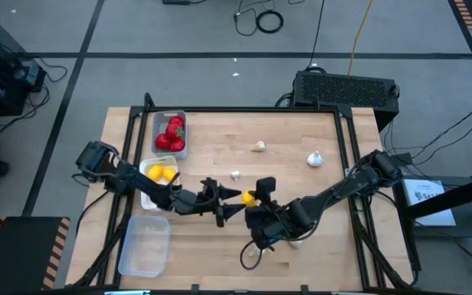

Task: Sort produce into baskets
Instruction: Put the lemon into the white bin

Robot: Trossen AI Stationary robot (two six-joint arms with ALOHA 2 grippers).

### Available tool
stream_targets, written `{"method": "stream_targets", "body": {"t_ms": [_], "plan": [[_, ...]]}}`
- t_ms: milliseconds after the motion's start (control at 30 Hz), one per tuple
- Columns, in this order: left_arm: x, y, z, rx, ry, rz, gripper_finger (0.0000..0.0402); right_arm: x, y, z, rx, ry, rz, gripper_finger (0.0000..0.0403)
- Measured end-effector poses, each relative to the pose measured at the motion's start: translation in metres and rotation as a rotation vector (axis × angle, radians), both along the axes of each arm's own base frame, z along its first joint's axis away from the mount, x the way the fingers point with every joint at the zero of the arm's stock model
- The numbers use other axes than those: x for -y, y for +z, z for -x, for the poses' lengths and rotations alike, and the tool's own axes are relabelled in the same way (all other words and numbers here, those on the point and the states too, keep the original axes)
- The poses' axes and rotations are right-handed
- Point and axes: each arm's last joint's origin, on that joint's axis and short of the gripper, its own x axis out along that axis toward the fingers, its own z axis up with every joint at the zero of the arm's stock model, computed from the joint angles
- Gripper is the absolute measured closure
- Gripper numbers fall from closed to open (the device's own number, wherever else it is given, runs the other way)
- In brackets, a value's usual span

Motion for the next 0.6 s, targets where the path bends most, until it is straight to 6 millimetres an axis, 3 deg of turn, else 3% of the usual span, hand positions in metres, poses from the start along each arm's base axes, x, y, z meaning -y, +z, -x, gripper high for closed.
{"method": "stream_targets", "body": {"t_ms": [600], "plan": [[-0.02, 0.008, -0.017, -0.022, 0.017, -0.026, 0.007, 0.023, 0.0, -0.012, -0.005, -0.039, -0.072, 0.0215]]}}
